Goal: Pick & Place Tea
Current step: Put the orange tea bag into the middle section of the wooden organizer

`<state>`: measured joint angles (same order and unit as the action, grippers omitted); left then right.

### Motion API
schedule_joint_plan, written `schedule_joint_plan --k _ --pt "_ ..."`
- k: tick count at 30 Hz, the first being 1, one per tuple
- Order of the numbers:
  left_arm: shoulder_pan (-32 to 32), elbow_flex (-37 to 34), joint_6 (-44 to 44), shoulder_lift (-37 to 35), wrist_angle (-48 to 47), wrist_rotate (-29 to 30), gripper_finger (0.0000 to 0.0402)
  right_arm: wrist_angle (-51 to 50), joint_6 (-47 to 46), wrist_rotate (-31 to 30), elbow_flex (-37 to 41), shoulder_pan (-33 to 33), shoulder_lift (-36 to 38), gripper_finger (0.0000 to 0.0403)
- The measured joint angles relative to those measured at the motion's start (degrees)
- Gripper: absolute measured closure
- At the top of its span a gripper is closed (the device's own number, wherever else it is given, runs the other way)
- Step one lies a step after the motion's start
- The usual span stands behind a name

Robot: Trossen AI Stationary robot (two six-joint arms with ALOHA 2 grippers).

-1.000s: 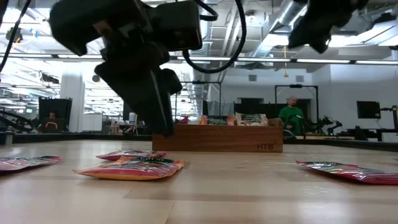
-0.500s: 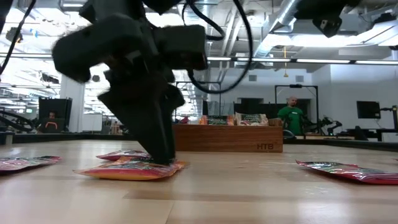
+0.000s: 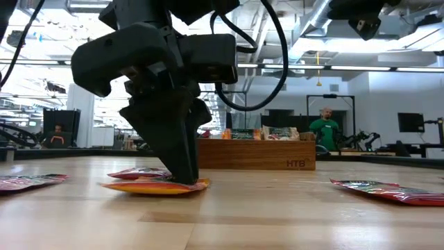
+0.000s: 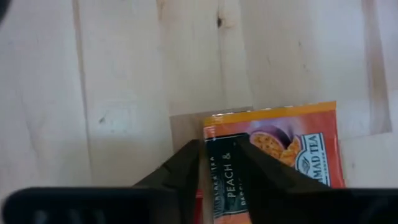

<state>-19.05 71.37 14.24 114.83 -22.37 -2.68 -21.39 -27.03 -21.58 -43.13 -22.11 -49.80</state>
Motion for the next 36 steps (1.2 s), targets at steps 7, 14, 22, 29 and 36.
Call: schedule_joint_plan --k 7,14,22,29,36 --pt "0.06 1.99 0.02 0.38 -0.73 0.54 0.0396 0.78 0.00 0.02 0.00 0.00 0.00 0.0328" --pt "0.28 7.39 -0.96 0.58 -2.44 0.37 0.0401 0.77 0.00 0.02 0.00 0.00 0.00 0.0328" --pt "0.31 12.37 -1.31 0.57 -9.91 0.73 0.0401 0.77 0.00 0.04 0.00 0.00 0.00 0.0328" --pt "0.31 23.58 -4.46 0.44 -22.61 4.46 0.0401 0.56 -0.02 0.63 0.00 0.00 -0.11 0.0328" --pt "0.81 32.52 -9.15 0.24 -33.10 13.45 0.0402 0.46 0.00 0.63 -0.02 0.00 -0.11 0.0328"
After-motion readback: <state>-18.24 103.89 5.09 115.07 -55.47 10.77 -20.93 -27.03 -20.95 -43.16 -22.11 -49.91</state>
